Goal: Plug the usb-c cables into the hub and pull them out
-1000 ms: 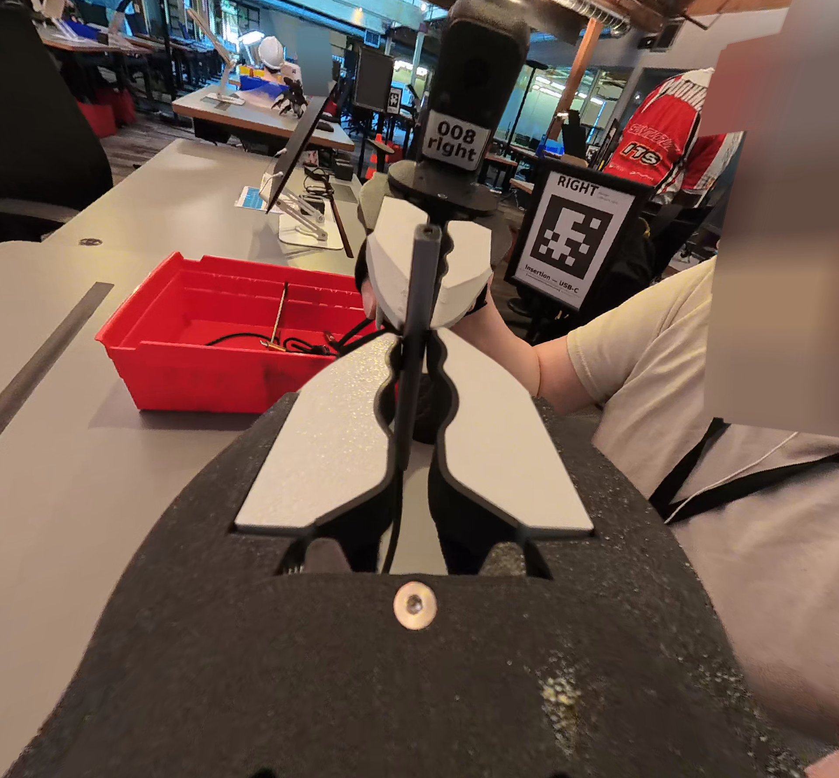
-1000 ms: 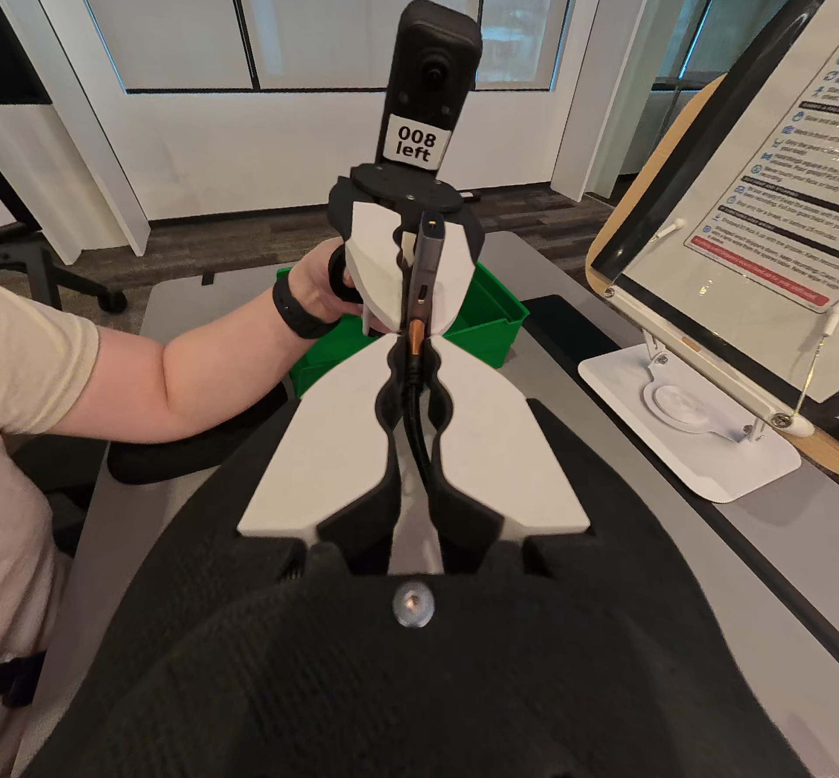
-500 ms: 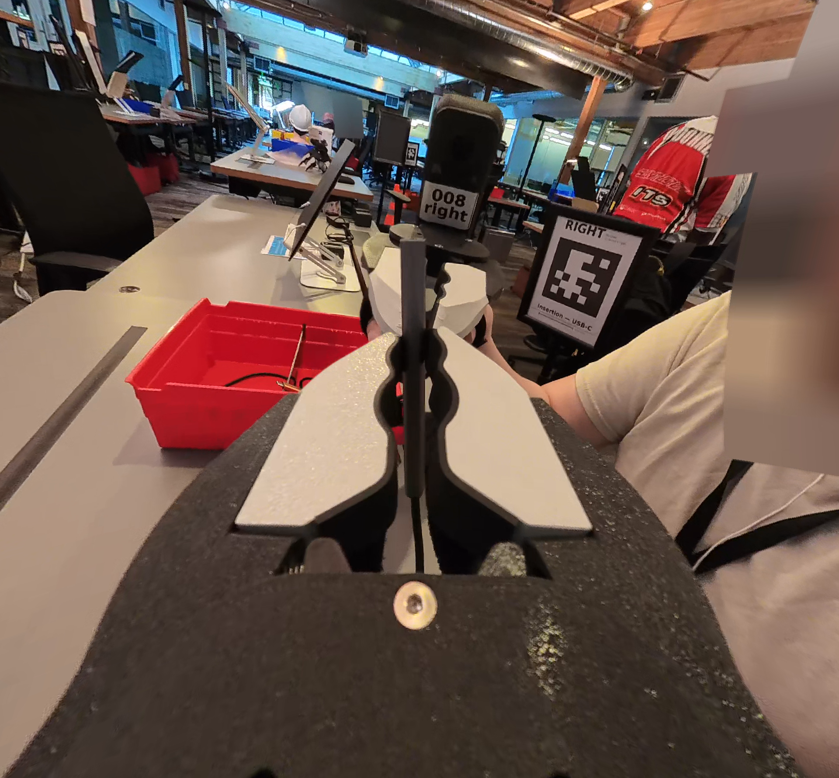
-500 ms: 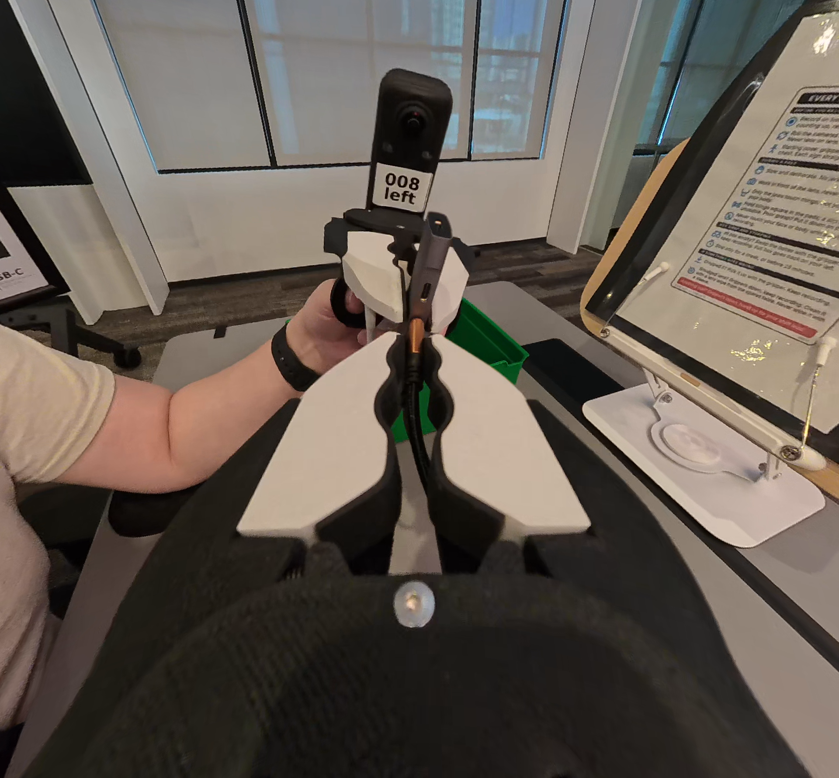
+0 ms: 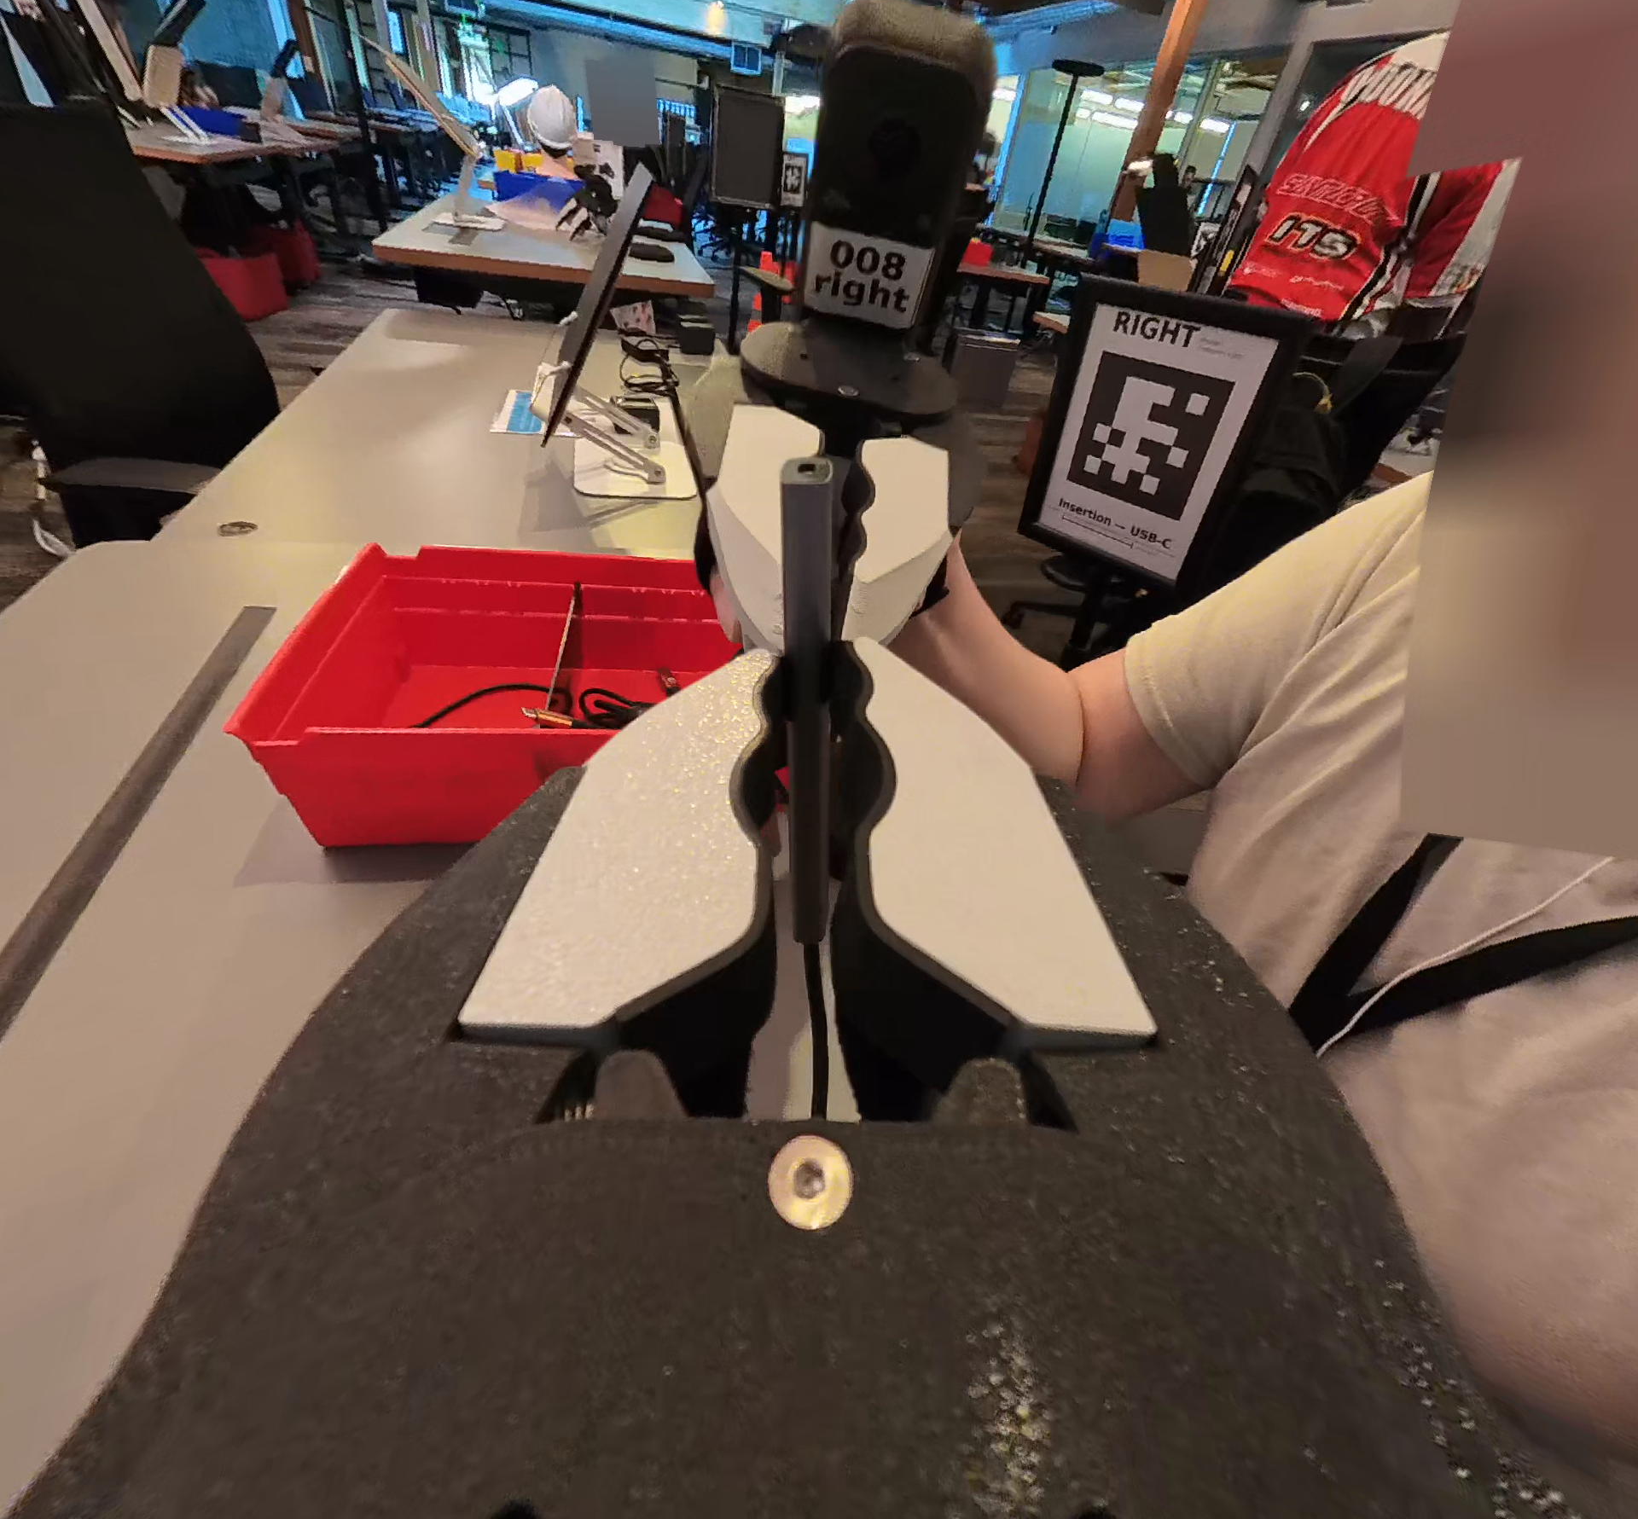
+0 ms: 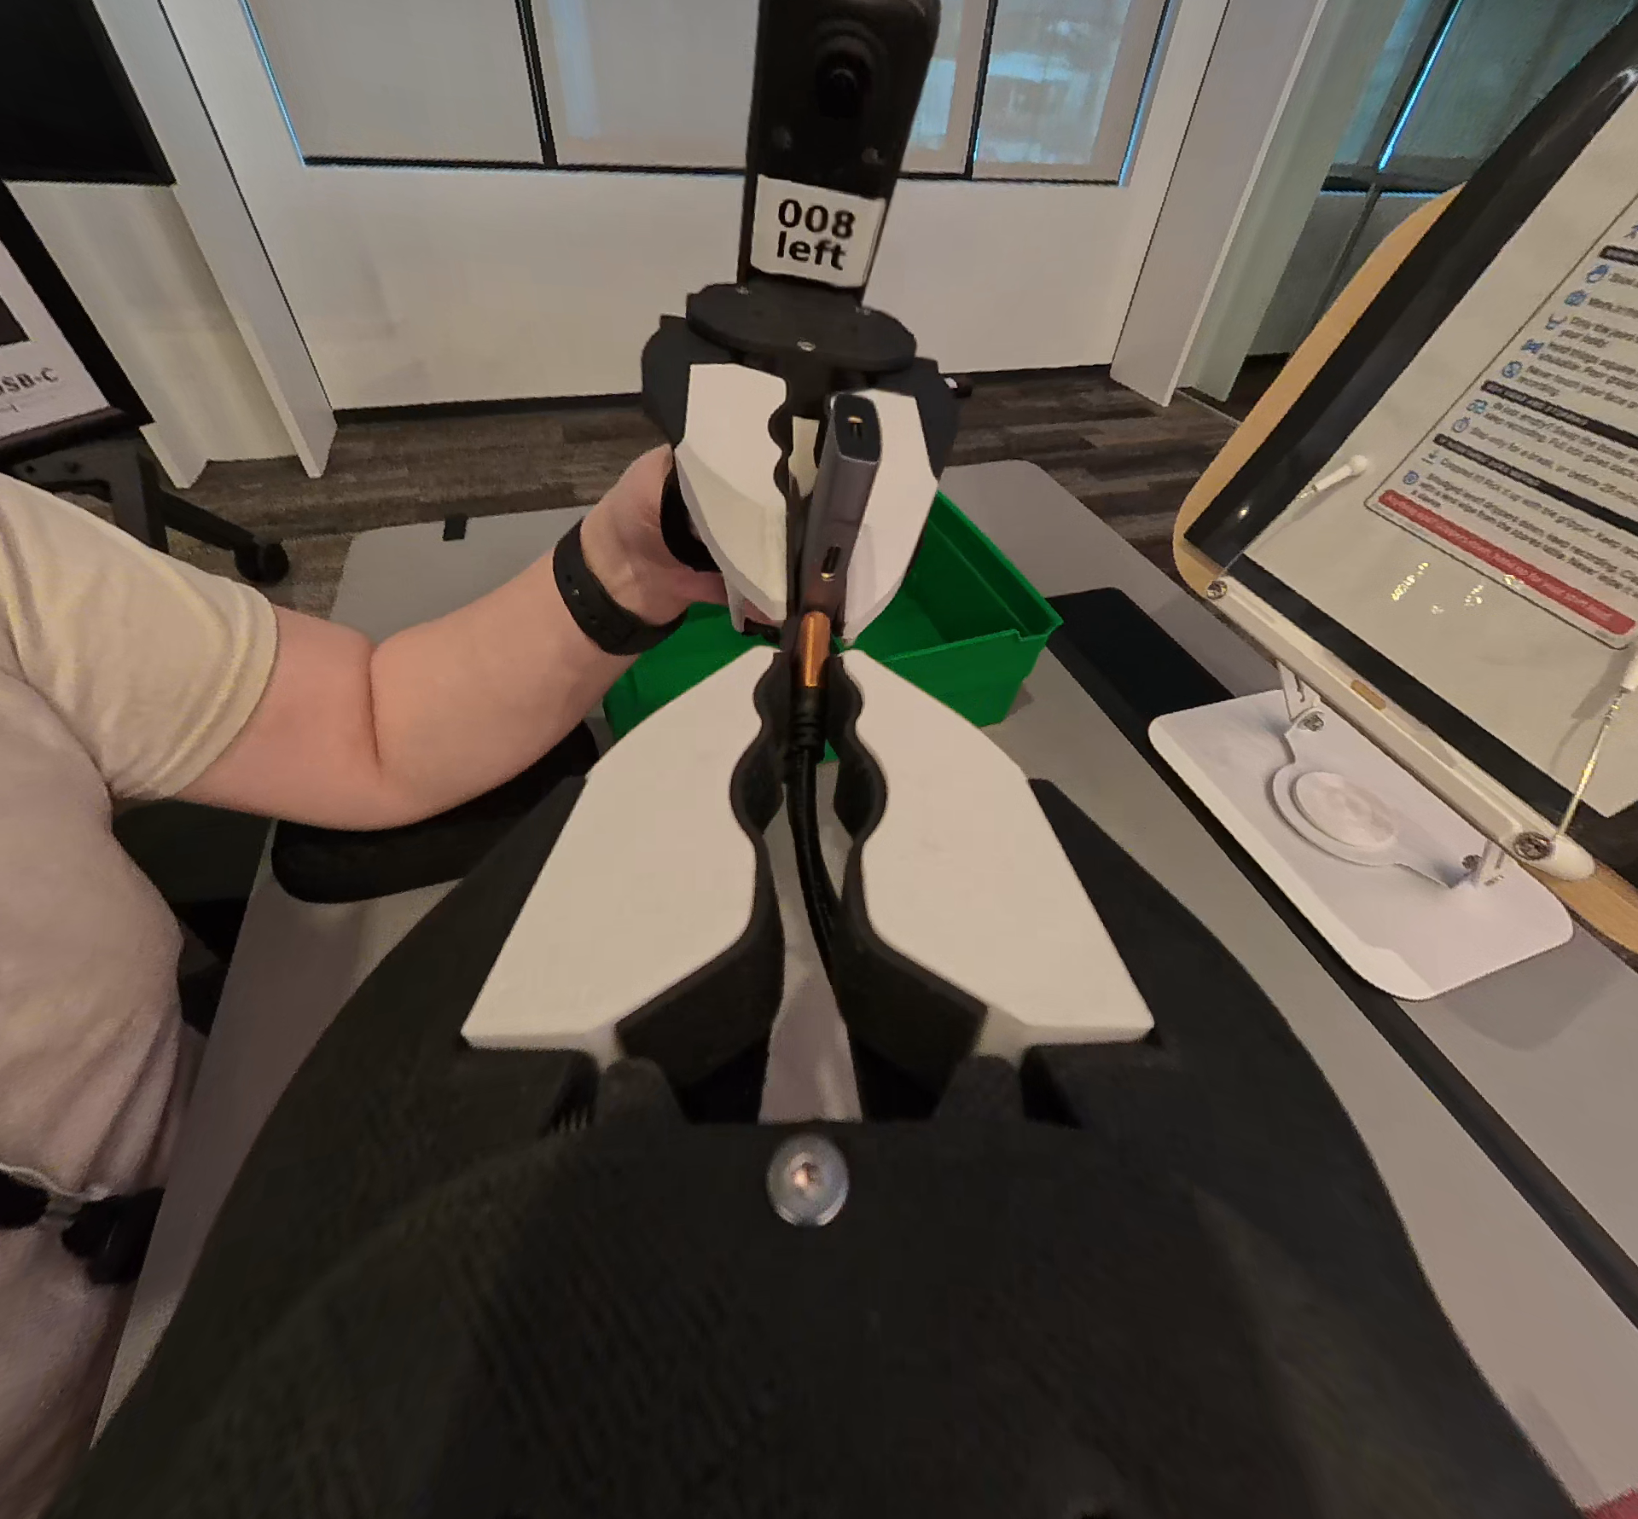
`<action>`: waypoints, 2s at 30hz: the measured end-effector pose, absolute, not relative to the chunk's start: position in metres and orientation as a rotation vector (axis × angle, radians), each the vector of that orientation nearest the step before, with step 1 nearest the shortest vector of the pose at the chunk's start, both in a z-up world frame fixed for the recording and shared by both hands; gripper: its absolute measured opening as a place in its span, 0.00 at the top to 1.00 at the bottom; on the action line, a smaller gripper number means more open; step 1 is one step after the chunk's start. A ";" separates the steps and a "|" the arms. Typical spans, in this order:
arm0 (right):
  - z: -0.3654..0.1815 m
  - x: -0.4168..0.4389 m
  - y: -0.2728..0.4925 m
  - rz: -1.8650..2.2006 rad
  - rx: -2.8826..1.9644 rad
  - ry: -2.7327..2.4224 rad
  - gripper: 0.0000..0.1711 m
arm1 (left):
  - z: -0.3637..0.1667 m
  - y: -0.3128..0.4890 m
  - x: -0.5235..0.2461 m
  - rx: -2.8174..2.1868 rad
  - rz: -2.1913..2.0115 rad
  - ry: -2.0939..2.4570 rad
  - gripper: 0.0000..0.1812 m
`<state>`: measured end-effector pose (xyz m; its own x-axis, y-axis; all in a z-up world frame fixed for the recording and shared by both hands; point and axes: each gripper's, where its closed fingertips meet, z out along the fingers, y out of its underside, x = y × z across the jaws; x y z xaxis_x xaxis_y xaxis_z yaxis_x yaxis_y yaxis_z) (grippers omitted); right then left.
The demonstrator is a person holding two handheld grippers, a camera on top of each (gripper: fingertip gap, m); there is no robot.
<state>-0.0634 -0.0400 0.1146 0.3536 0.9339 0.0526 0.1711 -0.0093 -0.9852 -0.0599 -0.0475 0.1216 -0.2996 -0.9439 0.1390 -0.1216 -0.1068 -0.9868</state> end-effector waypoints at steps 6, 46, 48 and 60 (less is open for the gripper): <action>0.121 -0.057 -0.040 0.896 -1.432 -1.027 0.95 | 0.127 -0.049 -0.053 -1.205 -1.702 1.354 0.95; 0.103 -0.059 -0.034 0.850 -1.478 -1.086 0.95 | 0.124 -0.041 -0.054 -1.247 -1.564 1.346 0.95; 0.102 -0.060 -0.033 0.874 -1.476 -1.084 0.96 | 0.117 -0.040 -0.056 -1.281 -1.518 1.382 0.95; 0.116 -0.066 -0.031 1.066 -1.336 -0.989 0.94 | 0.123 -0.037 -0.058 -1.270 -1.578 1.347 0.95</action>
